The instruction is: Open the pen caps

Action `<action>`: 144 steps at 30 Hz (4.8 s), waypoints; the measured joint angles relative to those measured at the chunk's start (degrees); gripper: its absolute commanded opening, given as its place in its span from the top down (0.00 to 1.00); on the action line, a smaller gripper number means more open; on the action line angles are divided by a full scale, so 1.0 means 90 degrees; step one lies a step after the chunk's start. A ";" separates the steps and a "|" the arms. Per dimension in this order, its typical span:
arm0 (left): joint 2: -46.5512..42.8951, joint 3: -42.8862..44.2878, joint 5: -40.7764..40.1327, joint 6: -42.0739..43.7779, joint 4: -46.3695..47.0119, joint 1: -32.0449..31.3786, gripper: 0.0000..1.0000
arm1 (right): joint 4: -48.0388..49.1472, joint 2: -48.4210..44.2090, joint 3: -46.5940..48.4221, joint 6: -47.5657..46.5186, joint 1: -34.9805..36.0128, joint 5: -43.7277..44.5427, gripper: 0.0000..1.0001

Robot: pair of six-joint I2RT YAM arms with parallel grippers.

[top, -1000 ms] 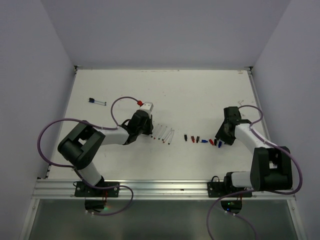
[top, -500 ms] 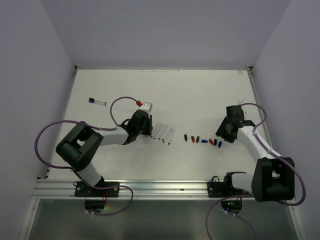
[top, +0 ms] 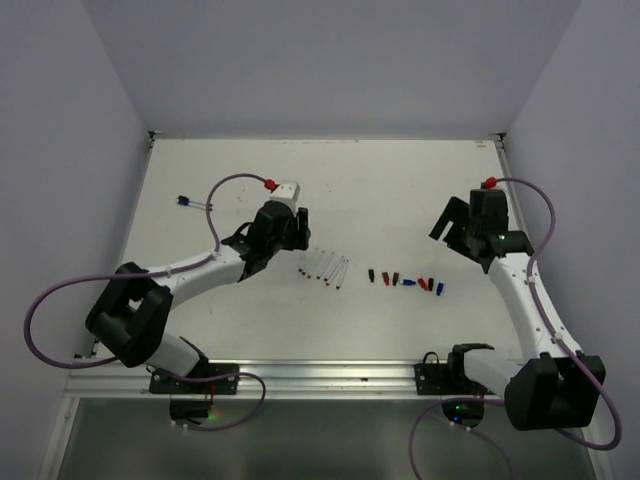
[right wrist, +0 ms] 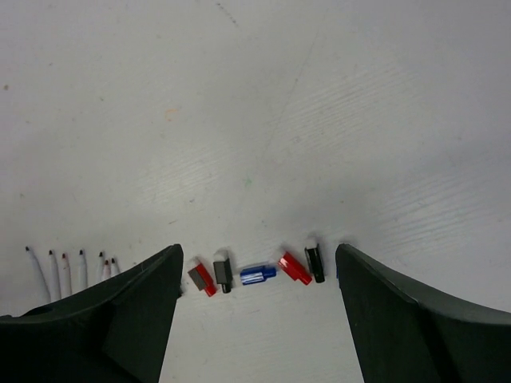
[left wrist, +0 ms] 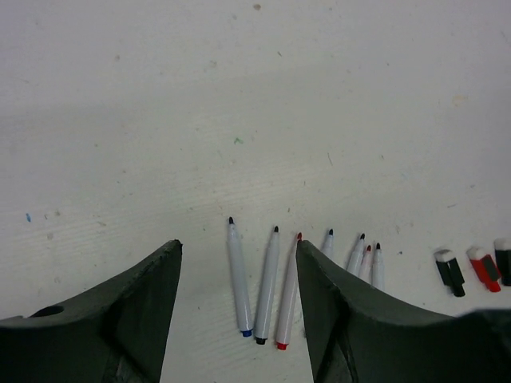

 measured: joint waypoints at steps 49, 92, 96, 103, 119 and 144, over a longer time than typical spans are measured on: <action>0.3767 0.4626 -0.1406 -0.2997 -0.4252 0.4546 0.53 | 0.1882 0.1681 0.0408 -0.0073 0.1923 -0.0867 0.21; 0.3742 0.4323 -0.1637 -0.2888 -0.4216 0.4541 1.00 | 0.1855 0.1685 0.0408 -0.0121 0.1923 -0.0719 0.20; 0.2941 0.3269 -0.1557 -0.2980 -0.4177 0.4539 1.00 | 0.1812 0.1685 0.0420 -0.0126 0.1923 -0.0673 0.21; 0.0340 0.1302 -0.0707 -0.2232 -0.3155 0.4046 1.00 | 0.1681 0.1576 0.0437 -0.0148 0.1923 -0.0877 0.22; -0.1234 0.0459 0.2718 -0.0362 -0.0374 -0.0117 1.00 | 0.2562 -0.0141 -0.0095 0.0027 0.1931 -0.3356 0.26; -0.1430 0.0199 0.2288 -0.0476 -0.0066 -0.0882 1.00 | 0.3650 0.0607 -0.0228 0.1035 0.3092 -0.2759 0.32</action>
